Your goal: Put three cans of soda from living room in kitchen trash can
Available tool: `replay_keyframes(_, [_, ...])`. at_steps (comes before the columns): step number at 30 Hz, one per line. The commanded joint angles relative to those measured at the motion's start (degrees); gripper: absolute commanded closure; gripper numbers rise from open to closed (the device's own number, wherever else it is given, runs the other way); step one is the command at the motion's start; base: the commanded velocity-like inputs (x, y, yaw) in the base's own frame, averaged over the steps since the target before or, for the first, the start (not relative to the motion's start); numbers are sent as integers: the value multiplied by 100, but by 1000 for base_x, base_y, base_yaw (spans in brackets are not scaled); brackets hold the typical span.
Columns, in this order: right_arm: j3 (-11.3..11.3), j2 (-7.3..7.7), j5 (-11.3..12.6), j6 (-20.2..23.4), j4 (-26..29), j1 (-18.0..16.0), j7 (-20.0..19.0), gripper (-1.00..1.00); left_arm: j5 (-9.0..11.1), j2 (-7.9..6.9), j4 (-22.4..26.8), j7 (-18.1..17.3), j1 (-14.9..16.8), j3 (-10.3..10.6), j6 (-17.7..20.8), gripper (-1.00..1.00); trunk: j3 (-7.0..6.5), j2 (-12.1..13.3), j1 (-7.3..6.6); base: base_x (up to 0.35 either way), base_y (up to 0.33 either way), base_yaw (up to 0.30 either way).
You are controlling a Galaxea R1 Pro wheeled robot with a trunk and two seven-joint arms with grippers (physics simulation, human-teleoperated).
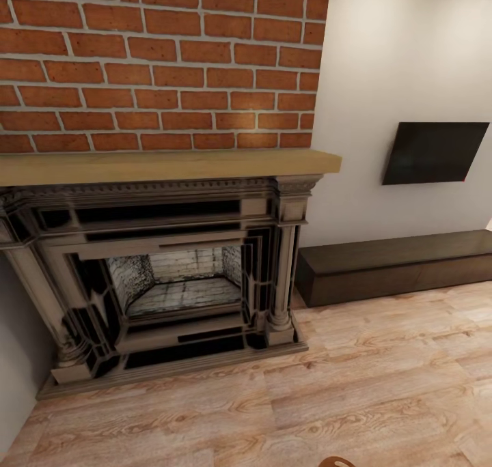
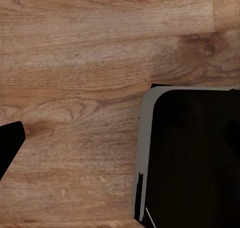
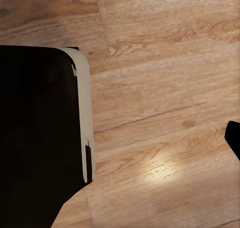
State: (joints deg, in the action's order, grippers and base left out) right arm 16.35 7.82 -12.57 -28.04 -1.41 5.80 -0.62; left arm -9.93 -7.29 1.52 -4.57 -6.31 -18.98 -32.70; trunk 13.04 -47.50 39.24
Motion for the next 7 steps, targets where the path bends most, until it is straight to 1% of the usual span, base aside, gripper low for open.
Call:
replay_keyframes(1, [0,0,0,0,0,0,0,-100,0,0,0,0,0,0,0,-100,0,0,0,0,0,0])
replay_keyframes(7, [0,0,0,0,0,0,0,-100,3,0,-1,0,1,0,0,-100,0,0,0,0,0,0])
